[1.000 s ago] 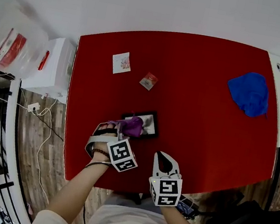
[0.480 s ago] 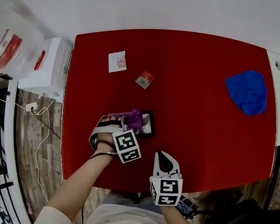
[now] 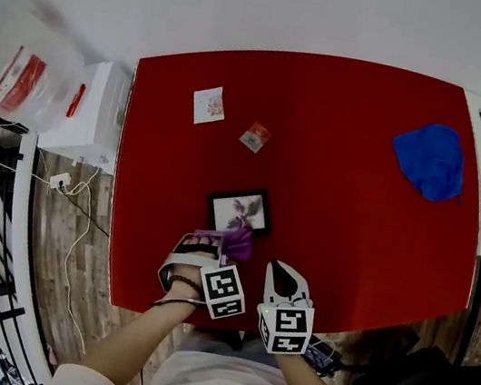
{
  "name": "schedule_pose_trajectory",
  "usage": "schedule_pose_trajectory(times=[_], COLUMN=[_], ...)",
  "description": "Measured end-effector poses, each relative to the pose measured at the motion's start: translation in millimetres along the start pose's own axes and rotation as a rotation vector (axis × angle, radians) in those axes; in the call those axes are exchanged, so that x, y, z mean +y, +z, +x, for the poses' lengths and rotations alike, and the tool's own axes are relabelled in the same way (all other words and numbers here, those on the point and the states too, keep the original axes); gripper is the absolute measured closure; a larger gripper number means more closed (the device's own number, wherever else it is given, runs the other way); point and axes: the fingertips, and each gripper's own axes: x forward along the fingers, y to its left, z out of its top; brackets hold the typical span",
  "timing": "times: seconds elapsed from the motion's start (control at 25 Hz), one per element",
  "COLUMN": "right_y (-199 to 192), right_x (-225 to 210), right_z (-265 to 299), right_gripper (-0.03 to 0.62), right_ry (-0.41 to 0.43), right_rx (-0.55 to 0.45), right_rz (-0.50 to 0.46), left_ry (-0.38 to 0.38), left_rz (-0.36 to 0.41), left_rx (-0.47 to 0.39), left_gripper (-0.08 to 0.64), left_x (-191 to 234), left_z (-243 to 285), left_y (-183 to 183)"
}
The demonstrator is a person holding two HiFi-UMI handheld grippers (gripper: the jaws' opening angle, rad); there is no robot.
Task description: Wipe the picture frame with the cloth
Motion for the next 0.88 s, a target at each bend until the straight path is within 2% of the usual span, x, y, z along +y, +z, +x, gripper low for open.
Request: schedule_pose_trajectory(times=[0.12, 0.32, 0.44, 0.76, 0.88], right_y=[0.8, 0.3, -0.6, -5.4, -6.6], right_x=[0.6, -9.4, -14.2, -28.3, -26.9], right_z=[-1.9, -6.0, -8.5, -12.5, -11.6], right_gripper=[0.588, 0.588, 0.588, 0.588, 0.588], right_ry=[0.003, -0.014, -0.021, -0.041, -0.037], right_rx=[-0.004, -0.005, -0.001, 0.009, 0.007], right_rz=[-0.001, 0.009, 0.012, 0.019, 0.019], left_ry=[0.018, 0.106, 0.123, 0.086, 0.048], left_rz=[-0.03, -0.142, -0.147, -0.108, -0.092], left_rx=[-0.011, -0.014, -0.004, 0.018, 0.023], left_gripper=[0.499, 0.499, 0.499, 0.499, 0.5], left_x=[8.3, 77.8, 100.5, 90.4, 75.3], left_z=[-2.5, 4.5, 17.5, 34.4, 31.3], left_y=[-0.2, -3.1, 3.5, 13.4, 14.1])
